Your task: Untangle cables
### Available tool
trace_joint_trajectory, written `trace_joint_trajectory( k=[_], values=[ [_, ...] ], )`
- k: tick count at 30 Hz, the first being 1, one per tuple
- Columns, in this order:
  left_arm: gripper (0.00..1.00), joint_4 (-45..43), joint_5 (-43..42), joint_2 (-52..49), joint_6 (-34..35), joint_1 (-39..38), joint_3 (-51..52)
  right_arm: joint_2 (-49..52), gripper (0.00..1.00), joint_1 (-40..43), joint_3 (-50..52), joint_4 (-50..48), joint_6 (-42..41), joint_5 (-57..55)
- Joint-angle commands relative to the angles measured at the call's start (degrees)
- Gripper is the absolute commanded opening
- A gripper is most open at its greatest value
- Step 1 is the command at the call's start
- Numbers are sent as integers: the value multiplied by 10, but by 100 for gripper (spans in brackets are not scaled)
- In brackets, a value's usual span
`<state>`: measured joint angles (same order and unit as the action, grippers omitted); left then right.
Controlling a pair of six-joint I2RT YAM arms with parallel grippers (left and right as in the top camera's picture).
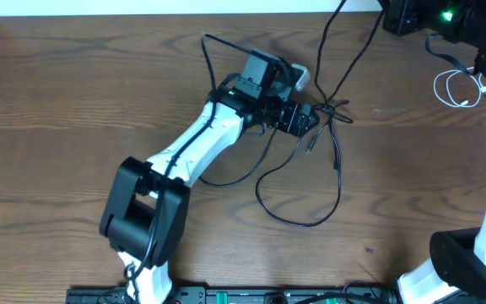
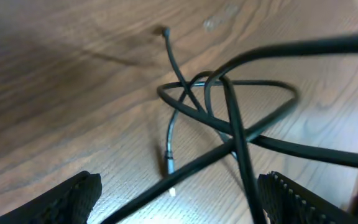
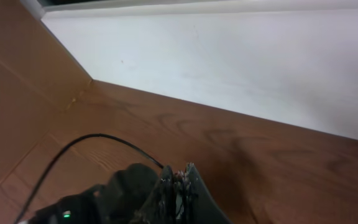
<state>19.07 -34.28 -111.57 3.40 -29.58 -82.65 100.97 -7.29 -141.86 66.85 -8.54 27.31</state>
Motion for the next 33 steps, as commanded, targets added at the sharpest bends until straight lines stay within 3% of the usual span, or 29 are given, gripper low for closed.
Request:
trace_joint_trajectory(
  k=[1, 3, 5, 12, 16, 25, 30, 33],
  values=[
    [77, -2, 5, -18, -32, 2, -6, -12, 1, 2, -8, 2, 0, 2],
    [37, -1, 13, -19, -45, 2, -6, -12, 1, 2, -8, 3, 5, 2],
    [7, 0, 36, -17, -45, 6, -6, -12, 1, 2, -8, 5, 4, -11],
    [8, 38, 122, 33, -42, 59, -6, -15, 1, 24, -8, 6, -14, -96],
    [7, 96, 181, 46, -40, 106, -6, -36, 1, 93, -8, -13, -50, -101],
    [8, 193, 194, 46, -40, 226, -6, -46, 1, 309, -8, 4, -112, -119],
    [8, 196, 197, 46, -40, 253, -6, -36, 1, 348, -8, 25, -111, -116],
    [7, 197, 246, 46, -37, 266, -6, -31, 1, 367, -8, 33, -111, -144]
  ],
)
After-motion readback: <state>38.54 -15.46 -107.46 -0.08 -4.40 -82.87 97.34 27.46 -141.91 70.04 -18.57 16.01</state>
